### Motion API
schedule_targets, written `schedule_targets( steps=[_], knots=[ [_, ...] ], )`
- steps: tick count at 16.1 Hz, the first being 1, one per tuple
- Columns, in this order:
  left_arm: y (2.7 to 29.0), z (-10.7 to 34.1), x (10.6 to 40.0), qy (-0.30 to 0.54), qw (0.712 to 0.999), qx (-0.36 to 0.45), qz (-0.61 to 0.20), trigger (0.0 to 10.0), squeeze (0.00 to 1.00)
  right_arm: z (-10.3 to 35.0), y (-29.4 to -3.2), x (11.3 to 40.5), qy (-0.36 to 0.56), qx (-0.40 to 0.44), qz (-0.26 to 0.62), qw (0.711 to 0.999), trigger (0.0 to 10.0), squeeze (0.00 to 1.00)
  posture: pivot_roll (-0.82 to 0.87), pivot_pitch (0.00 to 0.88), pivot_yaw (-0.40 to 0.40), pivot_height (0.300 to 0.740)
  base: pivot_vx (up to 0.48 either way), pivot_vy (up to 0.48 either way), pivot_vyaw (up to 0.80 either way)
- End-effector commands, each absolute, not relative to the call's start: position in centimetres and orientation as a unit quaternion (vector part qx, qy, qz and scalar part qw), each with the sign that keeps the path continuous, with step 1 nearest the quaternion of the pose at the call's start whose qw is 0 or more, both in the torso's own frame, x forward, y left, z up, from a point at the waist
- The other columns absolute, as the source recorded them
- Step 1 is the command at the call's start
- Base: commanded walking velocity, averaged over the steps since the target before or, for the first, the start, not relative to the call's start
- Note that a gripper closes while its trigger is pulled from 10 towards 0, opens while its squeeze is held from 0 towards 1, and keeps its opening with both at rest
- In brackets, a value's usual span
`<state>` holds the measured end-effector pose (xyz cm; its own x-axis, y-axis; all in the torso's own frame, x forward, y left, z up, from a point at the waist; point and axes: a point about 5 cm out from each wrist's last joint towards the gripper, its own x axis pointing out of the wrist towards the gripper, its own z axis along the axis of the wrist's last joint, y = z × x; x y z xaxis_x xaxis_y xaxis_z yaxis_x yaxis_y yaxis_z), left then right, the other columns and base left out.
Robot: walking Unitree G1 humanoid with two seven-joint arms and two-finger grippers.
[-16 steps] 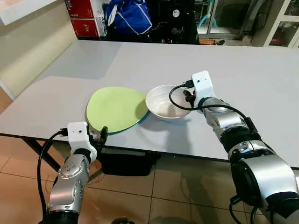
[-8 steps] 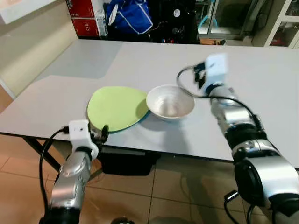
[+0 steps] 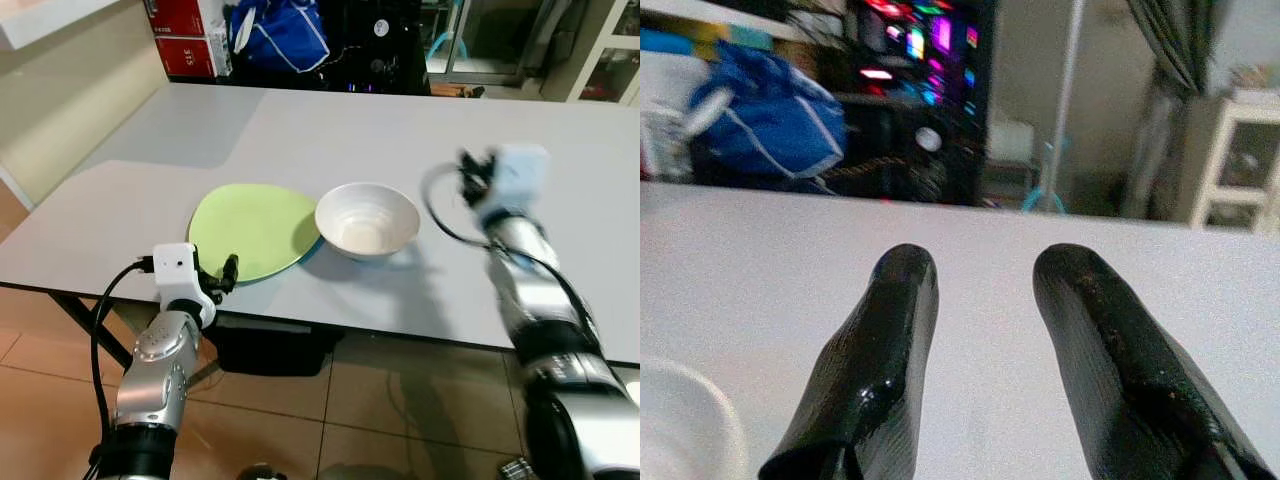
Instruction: Setting the table
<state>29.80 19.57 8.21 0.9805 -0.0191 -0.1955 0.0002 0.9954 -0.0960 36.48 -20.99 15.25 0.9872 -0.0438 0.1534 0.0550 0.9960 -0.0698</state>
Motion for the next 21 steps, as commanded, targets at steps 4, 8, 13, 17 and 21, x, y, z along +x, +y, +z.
schedule_targets(
  steps=[4, 8, 13, 17, 21],
  knots=[
    [18.2, 10.0, 30.4, 0.061, 0.996, -0.039, -0.044, 10.0, 0.0, 12.2, -24.0, 33.5, -0.067, 0.01, -0.044, 0.997, 10.0, 0.0, 0.09, 0.0, 0.035, 0.74, 0.0, 0.0, 0.0],
    [17.2, 10.0, 29.6, 0.055, 0.996, -0.048, -0.06, 10.0, 0.0, 6.5, -23.4, 30.0, 0.027, 0.036, -0.005, 0.999, 10.0, 0.0, 0.09, 0.0, 0.019, 0.74, 0.0, 0.0, 0.0],
    [16.7, 9.7, 29.6, 0.056, 0.994, -0.072, -0.057, 10.0, 0.0, 4.9, -21.7, 30.2, 0.078, 0.168, -0.015, 0.983, 10.0, 0.0, 0.08, 0.0, -0.001, 0.74, 0.0, 0.0, 0.0],
    [16.4, 9.4, 29.6, 0.056, 0.994, -0.077, -0.052, 10.0, 0.0, 6.3, -20.6, 31.1, 0.055, 0.132, 0.012, 0.99, 10.0, 0.0, 0.07, 0.0, -0.009, 0.74, 0.0, 0.0, 0.0],
    [16.1, 9.2, 29.6, 0.057, 0.994, -0.08, -0.058, 10.0, 0.0, 9.8, -20.7, 31.1, -0.033, 0.055, 0.016, 0.998, 10.0, 0.0, 0.06, 0.0, -0.011, 0.74, 0.0, 0.0, 0.0]
  ],
)
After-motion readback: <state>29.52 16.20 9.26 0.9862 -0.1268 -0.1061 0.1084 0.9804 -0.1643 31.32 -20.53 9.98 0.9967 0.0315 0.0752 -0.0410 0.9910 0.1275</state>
